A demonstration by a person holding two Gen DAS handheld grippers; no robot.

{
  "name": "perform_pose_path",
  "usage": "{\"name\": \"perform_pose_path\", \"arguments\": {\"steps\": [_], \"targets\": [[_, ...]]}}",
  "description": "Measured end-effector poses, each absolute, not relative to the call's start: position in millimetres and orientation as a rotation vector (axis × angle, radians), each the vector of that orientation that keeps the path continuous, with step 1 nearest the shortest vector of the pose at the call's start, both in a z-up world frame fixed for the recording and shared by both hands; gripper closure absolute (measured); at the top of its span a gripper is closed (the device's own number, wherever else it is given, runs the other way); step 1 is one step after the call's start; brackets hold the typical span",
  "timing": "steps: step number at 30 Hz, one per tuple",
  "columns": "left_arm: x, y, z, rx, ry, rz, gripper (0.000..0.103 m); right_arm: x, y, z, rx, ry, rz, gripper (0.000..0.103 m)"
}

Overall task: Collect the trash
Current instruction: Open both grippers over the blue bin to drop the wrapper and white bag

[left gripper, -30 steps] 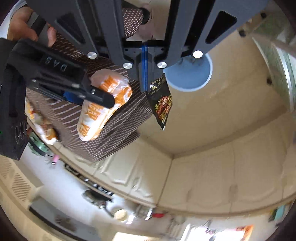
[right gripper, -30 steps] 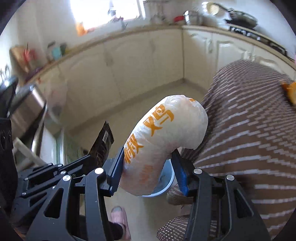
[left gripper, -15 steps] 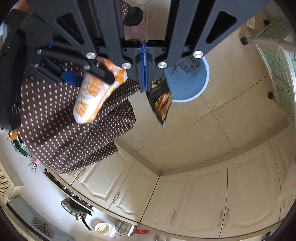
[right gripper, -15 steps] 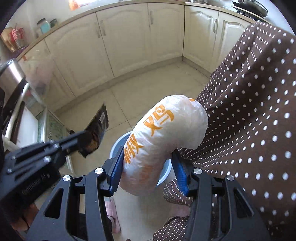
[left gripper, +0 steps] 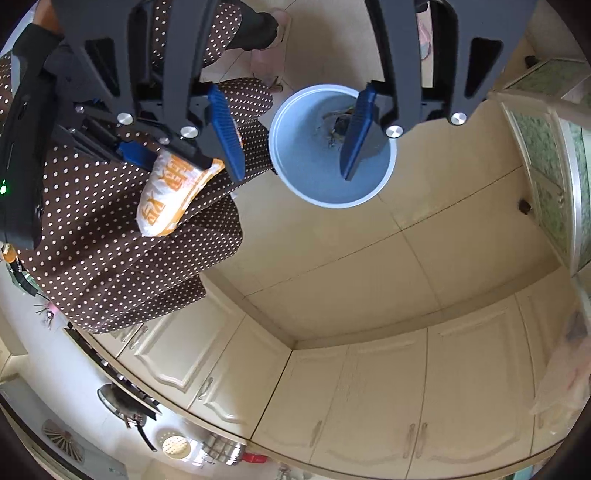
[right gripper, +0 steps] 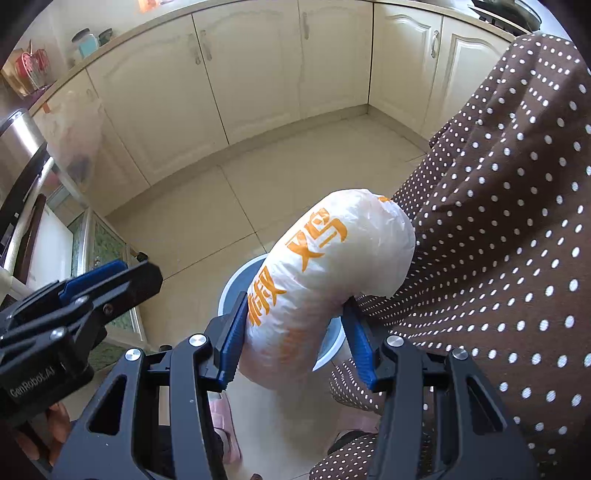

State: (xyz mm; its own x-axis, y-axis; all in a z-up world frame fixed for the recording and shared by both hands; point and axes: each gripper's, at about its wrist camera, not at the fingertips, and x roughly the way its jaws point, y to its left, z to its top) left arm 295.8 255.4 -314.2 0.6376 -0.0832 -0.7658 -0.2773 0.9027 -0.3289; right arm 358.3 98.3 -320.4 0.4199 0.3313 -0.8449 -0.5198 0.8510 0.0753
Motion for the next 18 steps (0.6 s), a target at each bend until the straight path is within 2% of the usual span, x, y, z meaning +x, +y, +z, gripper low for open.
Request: {"name": "perform_pose_path", "arguments": {"steps": [9, 18], "targets": [[288, 271, -304, -0.424, 0.859, 0.180, 0.050, 367, 119, -316, -0.221, 0.974, 0.568, 0.055], [284, 278, -280, -0.414, 0.816, 0.207, 0.048, 376, 124, -303, -0.202, 0.901, 0.531, 0.043]]}}
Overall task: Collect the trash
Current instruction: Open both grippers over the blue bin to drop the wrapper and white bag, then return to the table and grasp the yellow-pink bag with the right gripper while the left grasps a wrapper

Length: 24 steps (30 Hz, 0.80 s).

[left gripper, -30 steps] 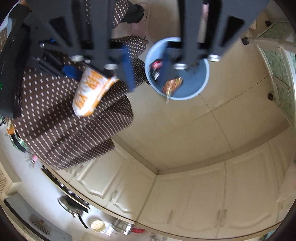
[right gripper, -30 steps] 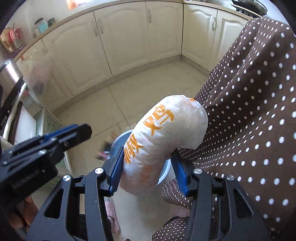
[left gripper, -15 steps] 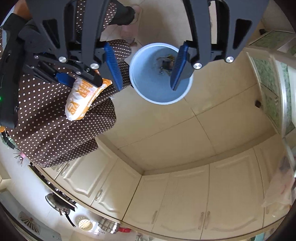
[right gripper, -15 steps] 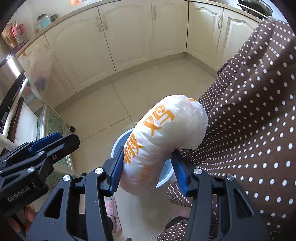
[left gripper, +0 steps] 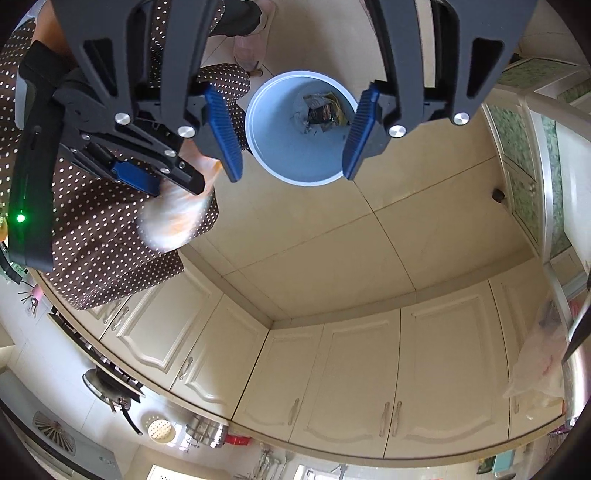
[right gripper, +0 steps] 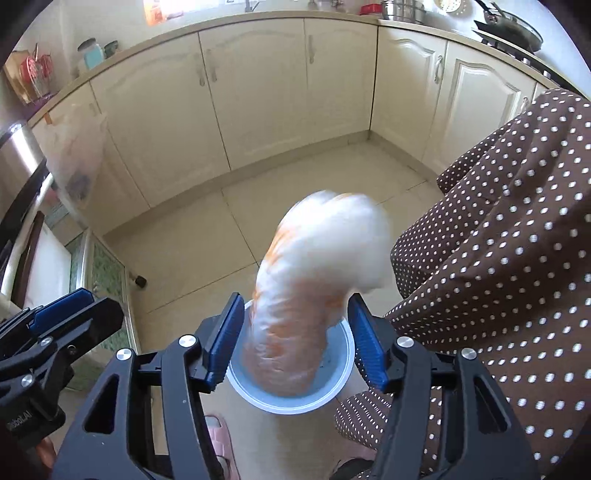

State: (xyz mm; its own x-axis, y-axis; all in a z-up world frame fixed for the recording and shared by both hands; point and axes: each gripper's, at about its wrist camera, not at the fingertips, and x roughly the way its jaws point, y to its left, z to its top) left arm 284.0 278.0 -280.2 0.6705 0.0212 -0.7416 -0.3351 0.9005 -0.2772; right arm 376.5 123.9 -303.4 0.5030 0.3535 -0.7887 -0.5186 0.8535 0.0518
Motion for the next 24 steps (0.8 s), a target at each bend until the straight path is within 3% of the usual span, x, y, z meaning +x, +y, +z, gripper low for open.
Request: {"name": "perform_pose_path", "arguments": {"steps": [2, 10, 13, 24], "targets": [[282, 277, -273, -0.413, 0.803, 0.202, 0.047, 375, 118, -297, -0.193, 0.883, 0.523, 0.038], [265, 252, -226, -0.384, 0.722, 0.153, 0.047, 347, 86, -238, -0.183, 0.789, 0.509, 0.038], [255, 235, -199, -0.361, 0.671, 0.121, 0.042, 330, 72, -207, -0.170, 0.726, 0.512, 0.038], [237, 123, -115, -0.258, 0.557, -0.100, 0.039, 274, -57, -110, -0.098, 0.517, 0.349, 0.037]]}}
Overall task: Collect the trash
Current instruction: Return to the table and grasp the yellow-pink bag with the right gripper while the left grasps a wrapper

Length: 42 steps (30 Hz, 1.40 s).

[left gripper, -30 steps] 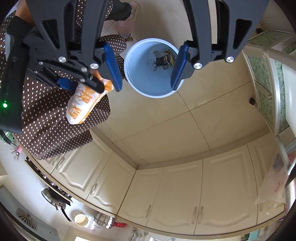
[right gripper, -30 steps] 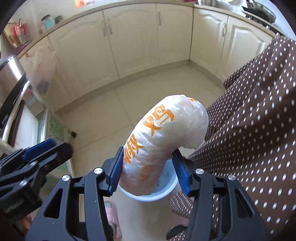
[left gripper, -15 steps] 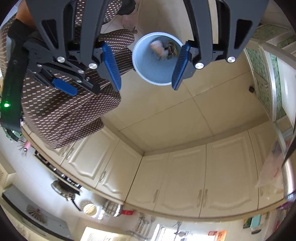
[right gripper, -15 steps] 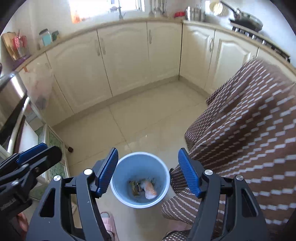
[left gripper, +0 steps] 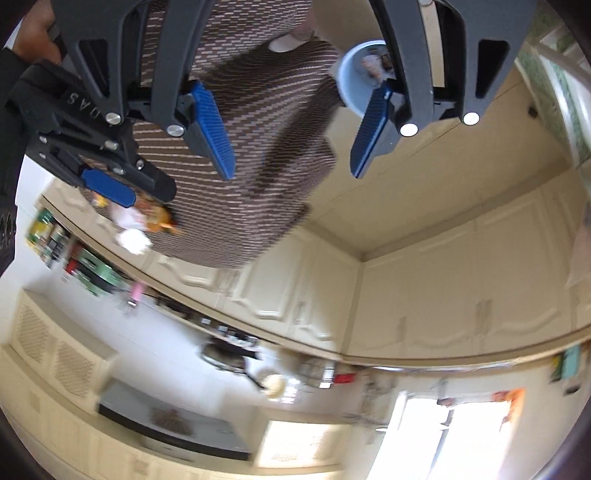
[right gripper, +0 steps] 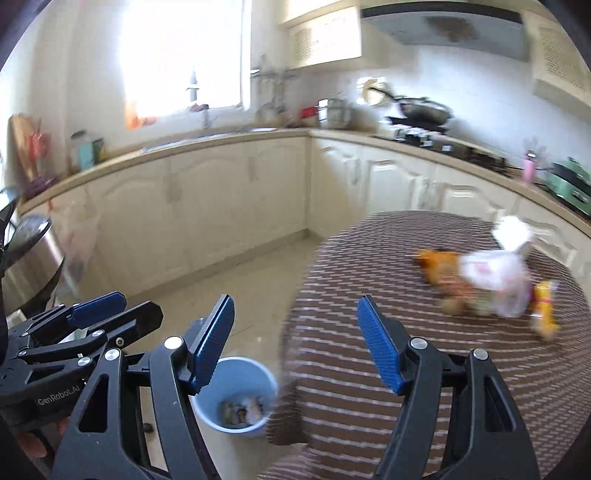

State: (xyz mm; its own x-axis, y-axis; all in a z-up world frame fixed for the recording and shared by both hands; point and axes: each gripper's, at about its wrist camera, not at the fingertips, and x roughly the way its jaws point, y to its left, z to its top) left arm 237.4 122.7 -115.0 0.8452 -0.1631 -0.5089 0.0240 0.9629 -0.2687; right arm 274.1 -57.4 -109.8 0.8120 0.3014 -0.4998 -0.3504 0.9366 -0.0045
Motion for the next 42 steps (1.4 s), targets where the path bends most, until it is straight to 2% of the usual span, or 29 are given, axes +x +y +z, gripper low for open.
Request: {"name": "perform_pose_path", "arguments": {"steps": [9, 16, 21, 26, 34, 35, 36, 38, 41, 42], "targets": [[277, -6, -102, -0.166, 0.612, -0.314, 0.038, 282, -196, -107, -0.003, 0.527, 0.132, 0.035], [326, -70, -107, -0.082, 0.656, -0.349, 0.038, 305, -280, -126, 0.062, 0.591, 0.005, 0.035], [365, -83, -118, -0.104, 0.700, -0.334, 0.038, 320, -307, -132, 0.086, 0.612, -0.015, 0.034], [396, -89, -126, -0.162, 0.736, -0.324, 0.038, 340, -316, -136, 0.127, 0.658, 0.015, 0.030], [435, -97, -135, -0.196, 0.777, -0.307, 0.039, 372, -317, -145, 0.113, 0.741, 0.023, 0.029], [438, -97, -135, -0.202, 0.777, -0.310, 0.042, 377, -317, -147, 0.115, 0.756, 0.028, 0.029], [438, -96, -135, -0.204, 0.778, -0.313, 0.055, 381, -317, -150, 0.113, 0.772, 0.028, 0.029], [441, -94, -136, -0.216, 0.786, -0.325, 0.067, 388, -317, -153, 0.118, 0.794, 0.032, 0.029], [440, -94, -136, -0.220, 0.783, -0.342, 0.079, 396, -318, -157, 0.131, 0.824, 0.046, 0.032], [439, -94, -136, -0.212, 0.780, -0.344, 0.086, 398, -318, -159, 0.135, 0.836, 0.050, 0.033]]}}
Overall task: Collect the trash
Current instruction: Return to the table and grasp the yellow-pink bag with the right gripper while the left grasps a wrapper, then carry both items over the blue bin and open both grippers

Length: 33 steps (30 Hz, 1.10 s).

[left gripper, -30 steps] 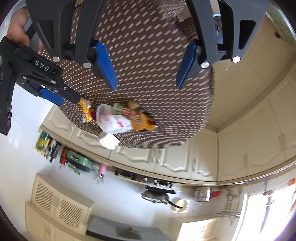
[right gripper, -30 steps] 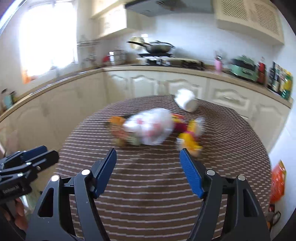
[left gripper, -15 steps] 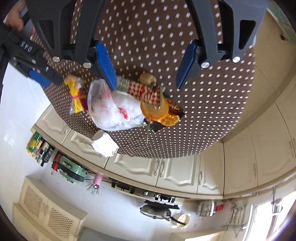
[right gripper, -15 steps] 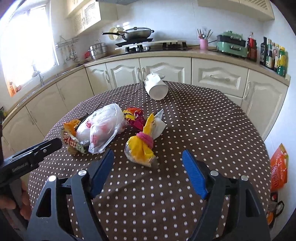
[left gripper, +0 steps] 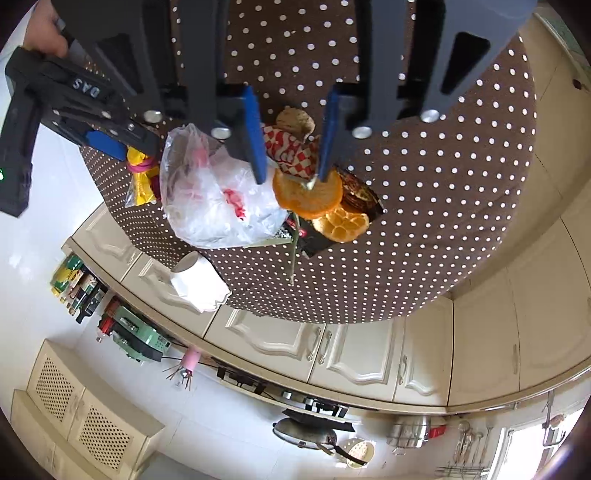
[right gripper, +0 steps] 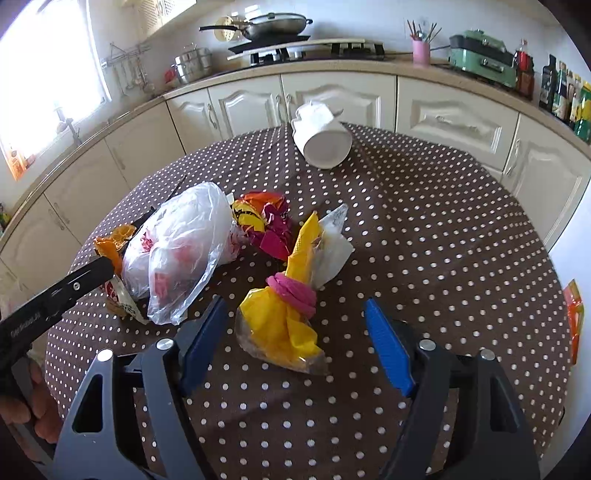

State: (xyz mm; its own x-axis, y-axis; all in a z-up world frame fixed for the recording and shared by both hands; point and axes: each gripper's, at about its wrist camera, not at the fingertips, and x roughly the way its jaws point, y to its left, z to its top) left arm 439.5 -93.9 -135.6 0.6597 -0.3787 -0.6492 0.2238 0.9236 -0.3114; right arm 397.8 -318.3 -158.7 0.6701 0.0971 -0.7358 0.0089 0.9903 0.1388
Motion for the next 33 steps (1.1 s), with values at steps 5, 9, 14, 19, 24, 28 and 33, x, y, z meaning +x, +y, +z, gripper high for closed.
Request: {"name": "perform_pose_path", "arguments": {"steps": [5, 9, 14, 19, 24, 28, 33], "targets": [[429, -91, -134, -0.214, 0.762, -0.361, 0.089, 397, -316, -158, 0.134, 0.842, 0.074, 0.062], [416, -86, -127, -0.223, 0.733, -0.383, 0.090, 389, -318, -153, 0.138, 0.817, 0.069, 0.064], [389, -70, -112, -0.272, 0.677, -0.417, 0.090, 365, -316, -138, 0.135, 0.761, 0.060, 0.064], [362, -51, -92, -0.295, 0.619, -0.414, 0.090, 342, -295, -115, 0.116, 0.714, 0.120, 0.064], [328, -13, -80, -0.295, 0.569, -0.354, 0.090, 324, -248, -95, 0.076, 0.674, 0.226, 0.064], [299, 33, -79, -0.312, 0.539, -0.268, 0.090, 314, -189, -89, 0.038, 0.665, 0.345, 0.064], [266, 99, -91, -0.340, 0.524, -0.128, 0.090, 307, -106, -101, -0.003, 0.700, 0.504, 0.064]]}}
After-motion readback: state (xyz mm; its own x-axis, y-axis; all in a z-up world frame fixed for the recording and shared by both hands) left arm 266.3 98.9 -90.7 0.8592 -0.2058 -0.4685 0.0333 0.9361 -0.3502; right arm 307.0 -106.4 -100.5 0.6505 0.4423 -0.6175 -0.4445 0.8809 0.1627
